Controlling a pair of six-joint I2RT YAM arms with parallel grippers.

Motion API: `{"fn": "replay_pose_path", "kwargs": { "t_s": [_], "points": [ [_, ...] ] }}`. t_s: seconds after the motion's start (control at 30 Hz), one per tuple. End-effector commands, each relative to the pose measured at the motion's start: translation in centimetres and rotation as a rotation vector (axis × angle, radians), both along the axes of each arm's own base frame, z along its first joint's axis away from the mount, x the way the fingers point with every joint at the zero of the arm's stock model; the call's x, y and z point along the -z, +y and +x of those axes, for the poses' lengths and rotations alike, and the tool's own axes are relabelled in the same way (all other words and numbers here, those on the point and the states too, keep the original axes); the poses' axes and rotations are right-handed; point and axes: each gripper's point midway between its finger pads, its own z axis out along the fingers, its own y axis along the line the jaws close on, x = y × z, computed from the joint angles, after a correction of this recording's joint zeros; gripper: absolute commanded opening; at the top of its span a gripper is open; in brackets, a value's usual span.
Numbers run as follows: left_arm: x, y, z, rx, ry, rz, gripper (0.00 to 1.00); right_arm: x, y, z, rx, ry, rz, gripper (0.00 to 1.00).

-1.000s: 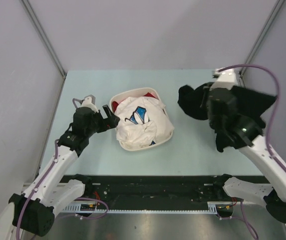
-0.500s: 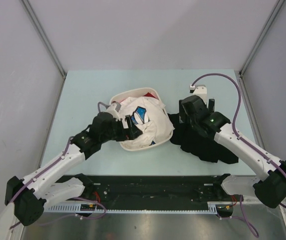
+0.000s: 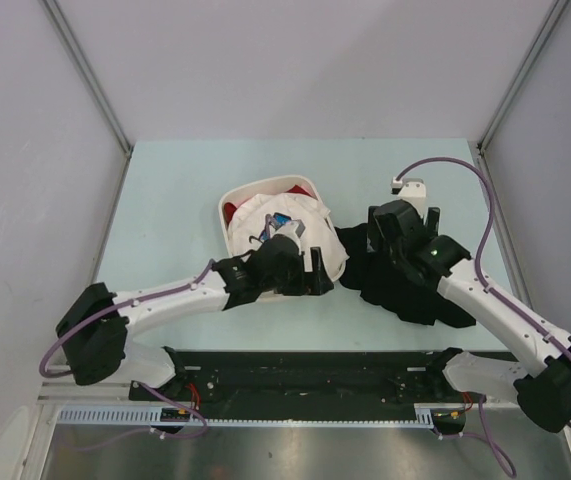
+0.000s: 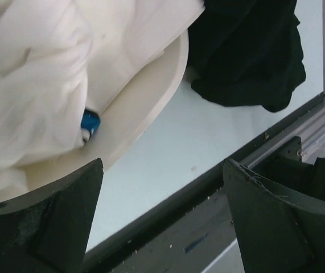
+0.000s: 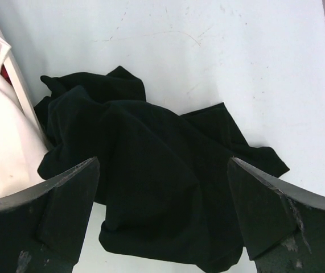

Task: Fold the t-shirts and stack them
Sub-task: Move the tshirt to the center of the board

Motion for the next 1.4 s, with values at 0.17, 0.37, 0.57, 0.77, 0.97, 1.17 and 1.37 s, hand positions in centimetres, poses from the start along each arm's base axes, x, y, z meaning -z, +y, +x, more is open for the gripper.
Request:
{"fn": "replay_pose_path", "kwargs": {
  "t_s": [0.17,0.37,0.57,0.77,0.97,1.17,1.37],
  "points": [
    [0.9,-3.8,4.1,0.032,-0.151,0.13,0.91,-1.4,-0.1,-0.5,0.009,-0.05,0.086,1.0],
    [0.3,-6.2,6.0,0.045,-0.207,0.112,0.91,-1.4,-0.1,-0.7,0.001,-0.056,0.1,1.0],
    [0.4,-8.2,8.6,0.019,-0.196,0.209,0.9,-1.5,-0.1,-0.9,0.0,-0.059,0.102,1.0],
    [2.0,-9.9,9.6,0.025,-0.151,0.264,0.89,-1.2,-0.2,-1.1,-0.003,-0.054,0.105,1.0],
    [4.5,-7.9,9.0,0.011,-0.101,0.376,0.85,-1.5,0.0,-1.1,-0.019,-0.061,0.117,1.0],
    [4.4,-4.7,8.3,-0.015,-0.117,0.453,0.82,-1.2,0.2,-0.8,-0.016,-0.053,0.124,1.0],
    [5.5,-3.8,8.5,-0.002,-0.11,0.531,0.45,-0.5,0.8,-0.7,-0.02,-0.029,0.143,1.0]
  ]
}}
